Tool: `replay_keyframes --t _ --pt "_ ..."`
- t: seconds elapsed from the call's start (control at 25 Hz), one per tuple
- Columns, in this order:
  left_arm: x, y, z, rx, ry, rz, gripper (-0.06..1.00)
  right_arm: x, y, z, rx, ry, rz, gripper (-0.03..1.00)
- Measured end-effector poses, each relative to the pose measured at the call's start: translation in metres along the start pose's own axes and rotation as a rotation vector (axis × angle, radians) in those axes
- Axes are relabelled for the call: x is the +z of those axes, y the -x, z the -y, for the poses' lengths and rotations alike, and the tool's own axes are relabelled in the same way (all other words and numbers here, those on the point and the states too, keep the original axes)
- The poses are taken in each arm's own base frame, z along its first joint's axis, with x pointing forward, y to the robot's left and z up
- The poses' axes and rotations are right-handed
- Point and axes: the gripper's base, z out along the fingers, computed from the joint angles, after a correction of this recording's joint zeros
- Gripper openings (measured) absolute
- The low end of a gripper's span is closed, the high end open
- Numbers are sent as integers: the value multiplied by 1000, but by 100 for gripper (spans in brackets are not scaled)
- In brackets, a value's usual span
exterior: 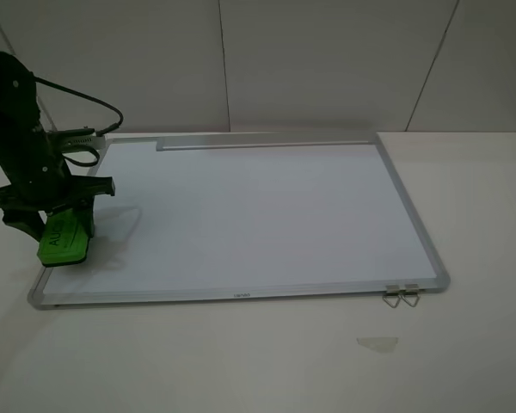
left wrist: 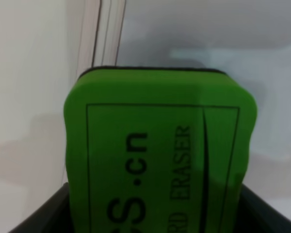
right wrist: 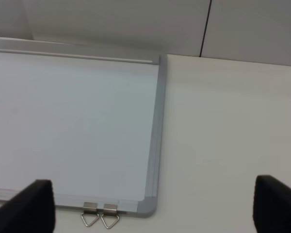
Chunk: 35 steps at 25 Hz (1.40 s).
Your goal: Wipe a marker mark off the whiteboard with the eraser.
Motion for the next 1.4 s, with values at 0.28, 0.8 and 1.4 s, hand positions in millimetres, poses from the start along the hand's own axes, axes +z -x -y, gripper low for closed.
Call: replay_keyframes --t 0.28,0.8,1.4 --pt "18 -25 -8 75 -24 -10 59 0 0 0 0 0 0 82" --pt "32 -35 -11 123 -49 24 60 0 0 0 0 0 0 82" --pt "-25 -24 -9 186 -50 36 64 0 0 0 0 0 0 82"
